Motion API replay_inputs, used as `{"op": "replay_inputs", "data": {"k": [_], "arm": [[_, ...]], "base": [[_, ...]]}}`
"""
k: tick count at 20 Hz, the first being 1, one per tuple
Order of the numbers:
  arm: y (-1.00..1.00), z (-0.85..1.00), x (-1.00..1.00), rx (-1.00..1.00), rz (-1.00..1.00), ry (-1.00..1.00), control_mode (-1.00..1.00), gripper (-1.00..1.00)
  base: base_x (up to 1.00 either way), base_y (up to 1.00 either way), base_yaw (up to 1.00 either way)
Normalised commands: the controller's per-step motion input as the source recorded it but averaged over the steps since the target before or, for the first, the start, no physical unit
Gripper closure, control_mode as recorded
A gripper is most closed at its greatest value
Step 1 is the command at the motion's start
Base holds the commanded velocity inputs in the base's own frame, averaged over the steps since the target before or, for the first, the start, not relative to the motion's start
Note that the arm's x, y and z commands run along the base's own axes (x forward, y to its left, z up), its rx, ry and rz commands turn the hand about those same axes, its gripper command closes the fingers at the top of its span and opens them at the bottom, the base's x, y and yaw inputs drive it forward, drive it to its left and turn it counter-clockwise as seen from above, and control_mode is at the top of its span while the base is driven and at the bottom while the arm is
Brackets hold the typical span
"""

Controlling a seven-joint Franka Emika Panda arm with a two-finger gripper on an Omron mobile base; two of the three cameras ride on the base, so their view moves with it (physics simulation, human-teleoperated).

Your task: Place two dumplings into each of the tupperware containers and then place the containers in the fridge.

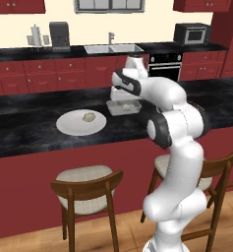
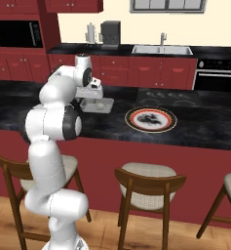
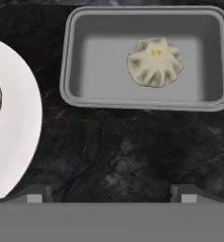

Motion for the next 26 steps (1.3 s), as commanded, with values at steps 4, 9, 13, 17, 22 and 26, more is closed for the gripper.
{"op": "replay_inputs", "data": {"k": [4, 9, 13, 17, 22, 26], "arm": [[0.96, 0.31, -0.88, -0.09, 0.0, 0.0, -1.0, -1.0], [1.0, 0.06, -0.23, -0.16, 0.0, 0.0, -1.0, -1.0], [0.81, 0.05, 0.28, -0.05, 0.0, 0.1, -1.0, -1.0], [0.54, 0.02, 0.24, 0.0, 0.0, 0.25, -1.0, -1.0], [0.08, -0.09, 0.3, 0.0, -0.03, 0.1, -1.0, -1.0], [0.0, -0.71, 0.36, 0.0, -0.09, 0.0, -1.0, -1.0]], "base": [[0.0, 0.0, 0.0], [0.0, 0.0, 0.0], [0.0, 0.0, 0.0], [0.0, 0.0, 0.0], [0.0, 0.0, 0.0], [0.0, 0.0, 0.0]]}}
